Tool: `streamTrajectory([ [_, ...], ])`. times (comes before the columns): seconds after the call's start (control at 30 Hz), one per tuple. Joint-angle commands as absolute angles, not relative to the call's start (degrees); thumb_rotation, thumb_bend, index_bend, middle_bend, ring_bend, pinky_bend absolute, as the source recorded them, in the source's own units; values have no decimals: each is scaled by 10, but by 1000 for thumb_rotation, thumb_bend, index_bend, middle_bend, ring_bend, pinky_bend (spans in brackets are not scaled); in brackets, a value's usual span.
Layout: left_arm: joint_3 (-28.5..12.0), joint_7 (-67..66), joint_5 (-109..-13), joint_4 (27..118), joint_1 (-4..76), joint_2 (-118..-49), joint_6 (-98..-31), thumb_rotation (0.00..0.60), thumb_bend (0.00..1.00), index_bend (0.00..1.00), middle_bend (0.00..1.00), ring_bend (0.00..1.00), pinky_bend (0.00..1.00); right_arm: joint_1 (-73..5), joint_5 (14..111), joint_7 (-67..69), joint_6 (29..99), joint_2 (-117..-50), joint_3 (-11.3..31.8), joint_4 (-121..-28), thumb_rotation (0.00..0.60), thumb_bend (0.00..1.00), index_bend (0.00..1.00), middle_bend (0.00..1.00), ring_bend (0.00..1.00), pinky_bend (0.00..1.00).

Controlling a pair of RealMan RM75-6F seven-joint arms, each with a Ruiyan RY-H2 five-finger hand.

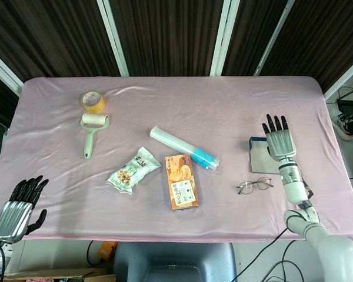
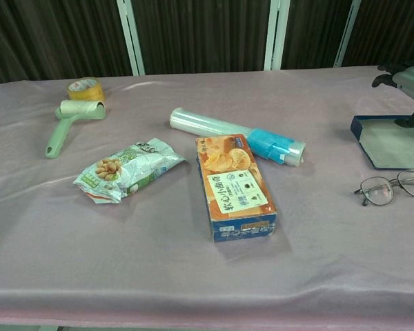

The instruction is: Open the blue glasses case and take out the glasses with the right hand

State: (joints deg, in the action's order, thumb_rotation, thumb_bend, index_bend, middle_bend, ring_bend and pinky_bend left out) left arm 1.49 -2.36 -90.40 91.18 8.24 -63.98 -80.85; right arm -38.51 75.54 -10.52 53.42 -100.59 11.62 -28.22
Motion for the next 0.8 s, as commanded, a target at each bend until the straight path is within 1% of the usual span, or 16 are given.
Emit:
streamTrajectory([
  [0.03, 15, -23, -905, 912, 82, -640, -809, 600, 433, 0, 0, 0, 68, -355, 798, -73, 612, -936, 92, -393, 600, 443, 297, 12, 0, 0],
  [0.1, 16, -23, -906, 913, 81, -639, -812, 600, 433, 0, 0, 0, 68, -337, 820, -70, 645, -893, 76, -468, 600, 443, 333, 11, 0, 0],
  [0.2, 17, -22, -910, 913, 79, -639, -817, 600, 434, 0, 0, 0, 68, -311, 846, -77, 674, -835, 50, -570, 600, 442, 388, 12, 0, 0],
  [0.3, 17, -20, -911, 914, 78, -638, -818, 600, 433, 0, 0, 0, 68, -289, 868, -82, 680, -788, 18, -652, 600, 443, 422, 12, 0, 0],
  [0.4, 18, -21, -912, 914, 78, -638, -819, 600, 434, 0, 0, 0, 68, -275, 881, -86, 677, -759, -6, -698, 600, 443, 447, 12, 0, 0],
  [0.57, 18, -19, -914, 913, 76, -638, -823, 600, 434, 0, 0, 0, 68, -263, 889, -91, 667, -753, -27, -699, 600, 443, 473, 12, 0, 0],
  [0.8, 18, -16, -913, 912, 76, -637, -822, 600, 433, 0, 0, 0, 68, -263, 880, -78, 636, -779, -28, -655, 600, 442, 498, 12, 0, 0],
])
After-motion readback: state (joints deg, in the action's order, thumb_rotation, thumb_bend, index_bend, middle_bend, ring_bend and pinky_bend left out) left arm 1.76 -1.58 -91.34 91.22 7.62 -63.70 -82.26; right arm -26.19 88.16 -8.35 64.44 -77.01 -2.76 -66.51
